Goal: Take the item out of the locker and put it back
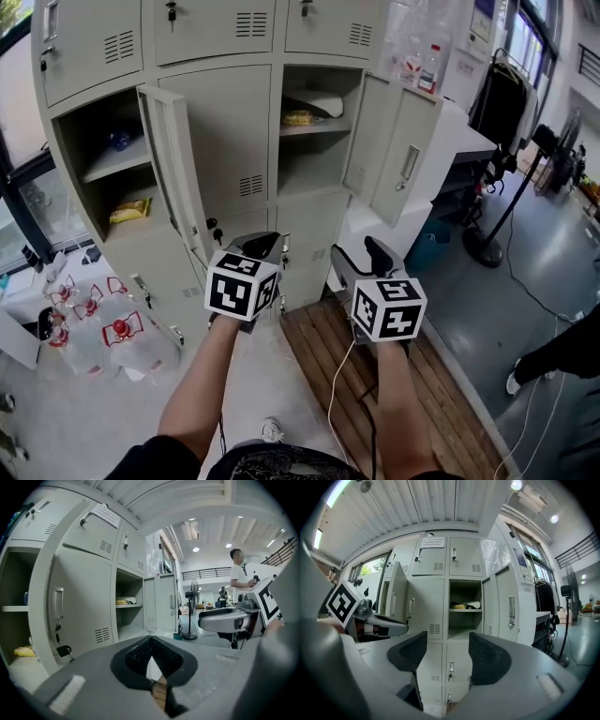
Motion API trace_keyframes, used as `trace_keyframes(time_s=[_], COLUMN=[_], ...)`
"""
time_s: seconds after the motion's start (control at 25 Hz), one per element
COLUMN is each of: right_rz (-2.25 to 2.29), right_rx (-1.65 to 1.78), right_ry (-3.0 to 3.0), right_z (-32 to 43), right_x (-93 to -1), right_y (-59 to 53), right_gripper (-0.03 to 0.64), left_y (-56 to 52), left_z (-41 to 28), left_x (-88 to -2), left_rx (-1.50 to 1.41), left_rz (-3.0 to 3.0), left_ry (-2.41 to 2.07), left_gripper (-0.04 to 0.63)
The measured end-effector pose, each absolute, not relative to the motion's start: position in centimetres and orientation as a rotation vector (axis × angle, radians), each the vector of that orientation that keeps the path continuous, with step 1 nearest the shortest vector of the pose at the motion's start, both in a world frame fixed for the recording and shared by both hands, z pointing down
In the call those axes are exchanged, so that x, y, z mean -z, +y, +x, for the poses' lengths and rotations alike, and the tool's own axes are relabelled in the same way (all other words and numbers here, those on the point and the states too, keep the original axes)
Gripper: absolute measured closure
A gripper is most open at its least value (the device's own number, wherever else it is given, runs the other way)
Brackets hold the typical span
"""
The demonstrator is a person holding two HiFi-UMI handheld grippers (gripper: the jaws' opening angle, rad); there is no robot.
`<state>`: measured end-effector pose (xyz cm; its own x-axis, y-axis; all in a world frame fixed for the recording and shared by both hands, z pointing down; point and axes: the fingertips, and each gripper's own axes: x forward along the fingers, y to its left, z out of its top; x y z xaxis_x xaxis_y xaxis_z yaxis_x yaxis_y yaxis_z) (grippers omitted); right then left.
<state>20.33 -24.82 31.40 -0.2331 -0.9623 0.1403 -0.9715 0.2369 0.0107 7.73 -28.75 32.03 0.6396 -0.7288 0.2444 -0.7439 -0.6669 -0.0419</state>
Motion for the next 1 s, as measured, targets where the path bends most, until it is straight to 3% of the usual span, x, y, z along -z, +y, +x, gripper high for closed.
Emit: trace_keyframes(time_s=[1.0], right_rz=[1.906], right_rx=[-0.113], right_ry=[-2.371], right_z=[20.2], right_x=[-31.1], right_y=[-31.9], right_gripper=[0.31], left_y=[-34.9], left_z=[8.0], left_x=[-32.0], left_rx=[-0.357], left_rz=[2.81], left_ry=[-1.221], left_gripper=[0.595])
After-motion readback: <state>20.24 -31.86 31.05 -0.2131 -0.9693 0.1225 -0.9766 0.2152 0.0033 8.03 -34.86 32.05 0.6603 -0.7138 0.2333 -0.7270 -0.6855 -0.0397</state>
